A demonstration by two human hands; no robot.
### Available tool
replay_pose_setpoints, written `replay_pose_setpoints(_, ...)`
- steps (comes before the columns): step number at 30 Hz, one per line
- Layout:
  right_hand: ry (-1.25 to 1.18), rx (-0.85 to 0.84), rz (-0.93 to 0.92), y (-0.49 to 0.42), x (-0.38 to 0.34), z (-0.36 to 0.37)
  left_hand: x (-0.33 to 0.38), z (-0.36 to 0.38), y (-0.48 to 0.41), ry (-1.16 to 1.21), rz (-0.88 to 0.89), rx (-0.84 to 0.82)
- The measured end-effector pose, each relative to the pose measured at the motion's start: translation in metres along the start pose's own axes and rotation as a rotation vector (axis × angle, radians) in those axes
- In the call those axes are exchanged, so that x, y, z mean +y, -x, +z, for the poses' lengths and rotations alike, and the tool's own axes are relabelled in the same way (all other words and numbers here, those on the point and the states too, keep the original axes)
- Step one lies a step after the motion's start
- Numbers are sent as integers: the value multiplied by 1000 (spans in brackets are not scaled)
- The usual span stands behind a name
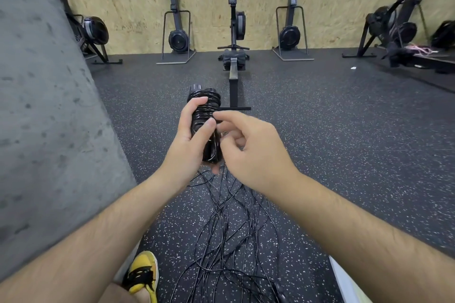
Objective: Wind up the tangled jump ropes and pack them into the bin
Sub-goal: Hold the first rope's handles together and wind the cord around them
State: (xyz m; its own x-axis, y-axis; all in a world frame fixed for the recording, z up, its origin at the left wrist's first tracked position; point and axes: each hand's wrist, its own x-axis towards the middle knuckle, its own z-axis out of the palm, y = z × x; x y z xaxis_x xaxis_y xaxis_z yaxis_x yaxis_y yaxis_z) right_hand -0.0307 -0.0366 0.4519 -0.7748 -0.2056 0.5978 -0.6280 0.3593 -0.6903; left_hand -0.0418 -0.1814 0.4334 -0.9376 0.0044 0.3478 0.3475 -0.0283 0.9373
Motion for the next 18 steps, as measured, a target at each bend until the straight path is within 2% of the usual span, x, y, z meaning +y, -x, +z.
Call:
replay_pose_setpoints(3,166,23,-23,-5,-4,1,-4,-2,1,-152,37,-83)
replay_pose_setpoints(5,309,-23,-5,-6,-7,2,-8,-1,1,-234,68,-149)
replay_pose_setpoints(9,414,-99,55,-14,-9,0,-10,-2,3,-331,86,-211)
replay_pose_setpoints(14,542,-227,-135,-20,3,-7,-12,1,2,-335,29,-216)
replay_pose_setpoints(16,569,-189,-198,-18,7,-6,-17,0,-1,-312,18,-219)
replay_pose_setpoints(18,493,-108,-194,-17,8,-8,-22,-1,-5,-279,-16,-230)
